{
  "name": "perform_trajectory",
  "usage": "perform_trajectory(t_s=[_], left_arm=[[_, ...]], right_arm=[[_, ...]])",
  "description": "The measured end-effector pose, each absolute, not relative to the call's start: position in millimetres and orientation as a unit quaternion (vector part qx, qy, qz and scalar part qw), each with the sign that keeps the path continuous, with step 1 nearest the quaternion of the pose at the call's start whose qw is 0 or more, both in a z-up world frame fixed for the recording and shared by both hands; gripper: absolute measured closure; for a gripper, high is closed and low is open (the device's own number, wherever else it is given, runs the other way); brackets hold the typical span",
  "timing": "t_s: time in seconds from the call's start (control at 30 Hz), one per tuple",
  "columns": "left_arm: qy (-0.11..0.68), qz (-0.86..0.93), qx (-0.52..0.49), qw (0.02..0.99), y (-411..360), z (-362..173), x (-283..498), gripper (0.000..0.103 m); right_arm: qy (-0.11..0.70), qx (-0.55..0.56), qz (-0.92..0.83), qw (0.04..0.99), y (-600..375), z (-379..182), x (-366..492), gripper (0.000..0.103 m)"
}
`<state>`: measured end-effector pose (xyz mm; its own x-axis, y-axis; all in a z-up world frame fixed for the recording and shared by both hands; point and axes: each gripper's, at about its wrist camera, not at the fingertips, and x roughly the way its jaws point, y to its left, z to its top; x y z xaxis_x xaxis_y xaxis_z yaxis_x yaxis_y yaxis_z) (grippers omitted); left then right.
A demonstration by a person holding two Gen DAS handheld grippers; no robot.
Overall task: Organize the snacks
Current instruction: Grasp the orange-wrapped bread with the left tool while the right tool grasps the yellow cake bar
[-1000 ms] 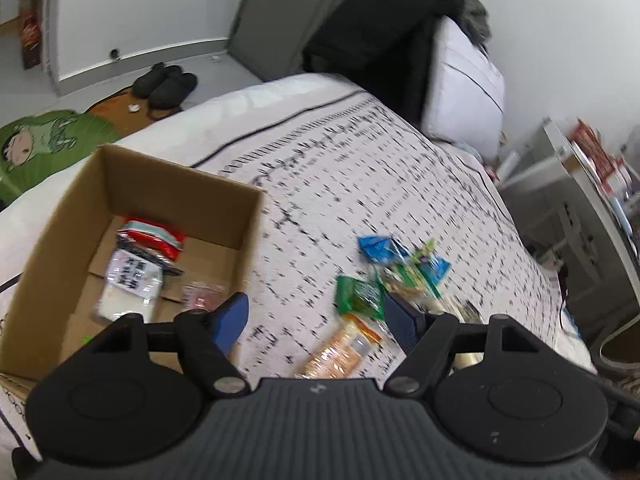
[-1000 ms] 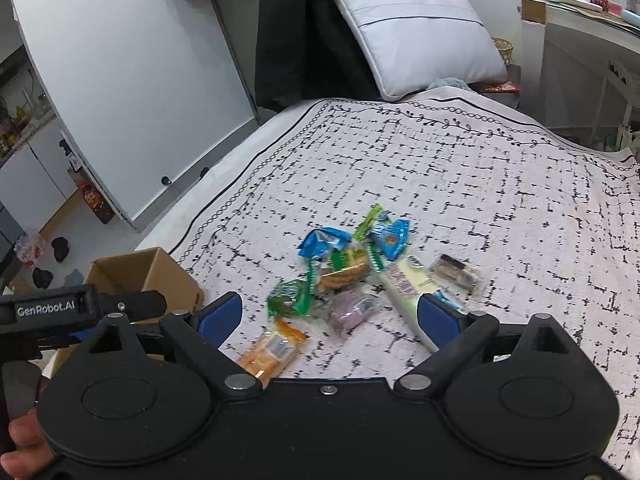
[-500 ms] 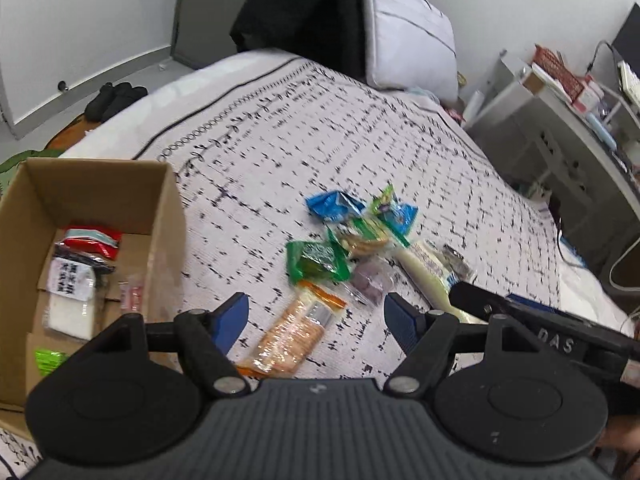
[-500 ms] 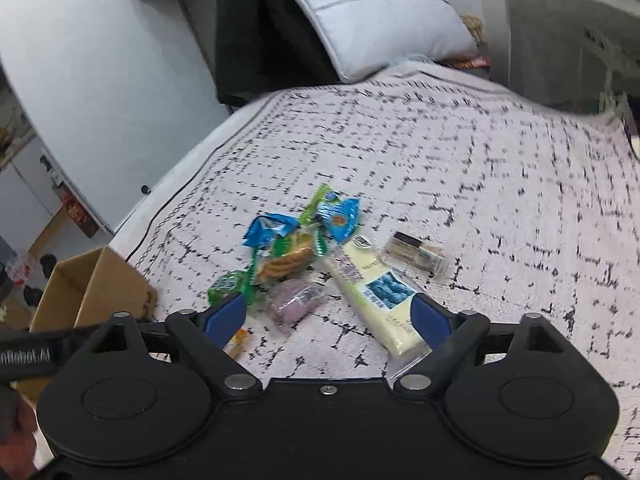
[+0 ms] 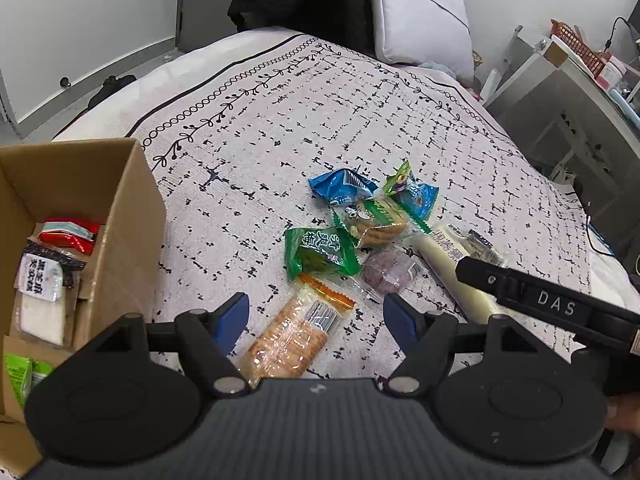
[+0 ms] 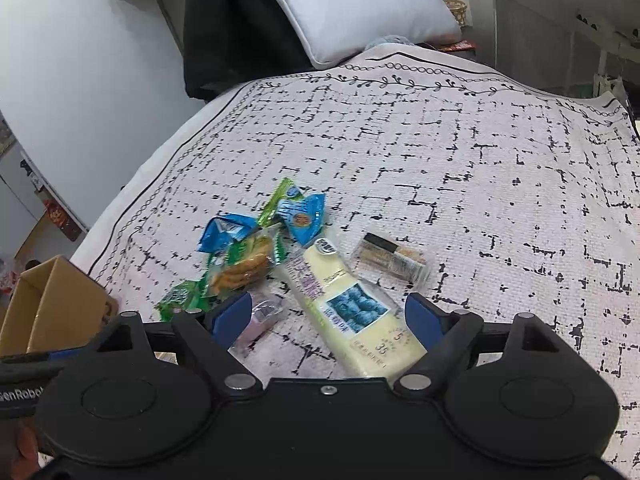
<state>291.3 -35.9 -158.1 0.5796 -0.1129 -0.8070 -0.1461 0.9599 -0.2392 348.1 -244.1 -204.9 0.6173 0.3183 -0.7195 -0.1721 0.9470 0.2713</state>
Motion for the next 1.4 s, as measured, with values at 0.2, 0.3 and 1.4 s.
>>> perform_trajectory(t_s=[0.2,0.3,1.4], left_arm=[[0.468,0.011,-0.129,0.874,-41,-173,297,0.031],[0.475,0.017,-0.118,0.872,-42,-181,298,0.032],[0.522,-0.007,-0.131,0.843,-56,-193,290,0.057]], right_arm=[[0.438,0.072,0.125,0.887,-241,-217,353,0.029],[0.453,0.058,0.120,0.881,-238,-222,350,0.042],[0.479,0.050,0.137,0.866,-228,-225,337,0.023]])
